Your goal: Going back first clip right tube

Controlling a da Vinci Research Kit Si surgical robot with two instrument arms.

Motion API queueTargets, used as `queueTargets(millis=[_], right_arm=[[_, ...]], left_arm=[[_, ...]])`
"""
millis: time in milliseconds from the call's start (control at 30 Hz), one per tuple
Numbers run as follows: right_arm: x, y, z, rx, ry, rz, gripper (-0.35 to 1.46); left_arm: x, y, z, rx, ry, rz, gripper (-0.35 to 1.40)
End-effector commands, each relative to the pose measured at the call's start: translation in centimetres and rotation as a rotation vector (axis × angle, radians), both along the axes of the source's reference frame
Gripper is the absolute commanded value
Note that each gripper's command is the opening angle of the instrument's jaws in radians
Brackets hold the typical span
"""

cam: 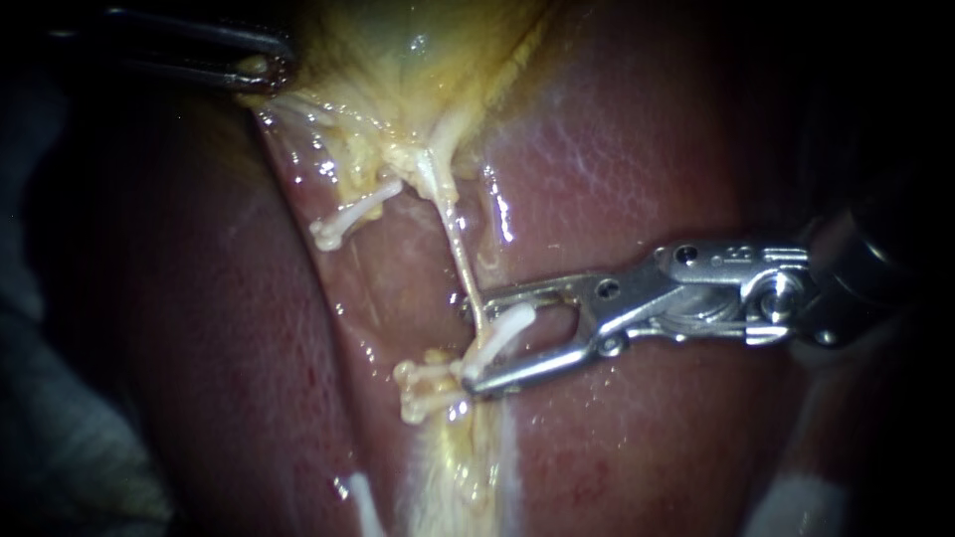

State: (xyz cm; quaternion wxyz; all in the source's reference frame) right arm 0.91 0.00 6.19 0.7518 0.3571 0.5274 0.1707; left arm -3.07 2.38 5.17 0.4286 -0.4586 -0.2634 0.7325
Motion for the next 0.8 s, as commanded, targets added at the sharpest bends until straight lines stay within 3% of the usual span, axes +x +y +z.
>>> queueTargets(millis=[33, 367, 500, 667, 800], right_arm=[[0.02, 0.00, 0.02, -0.005, -0.001, 0.004, 0.47], [0.12, -0.06, 0.12, -0.002, -0.010, 0.013, 0.49], [0.17, 0.00, 0.15, -0.020, -0.051, 0.062, 0.50], [0.07, 0.13, 0.08, -0.198, -0.146, 0.077, 0.50], [-0.08, 0.24, -0.08, -0.261, -0.156, 0.084, 0.50]], left_arm=[[0.00, 0.00, 0.00, 0.000, 0.000, 0.000, -0.35], [0.00, 0.00, 0.00, 0.000, -0.001, 0.001, -0.35], [0.00, 0.00, 0.00, 0.000, -0.001, 0.001, -0.35], [0.00, 0.00, 0.00, 0.000, -0.001, 0.001, -0.35], [0.00, 0.00, 0.00, 0.000, -0.001, 0.001, -0.35]])
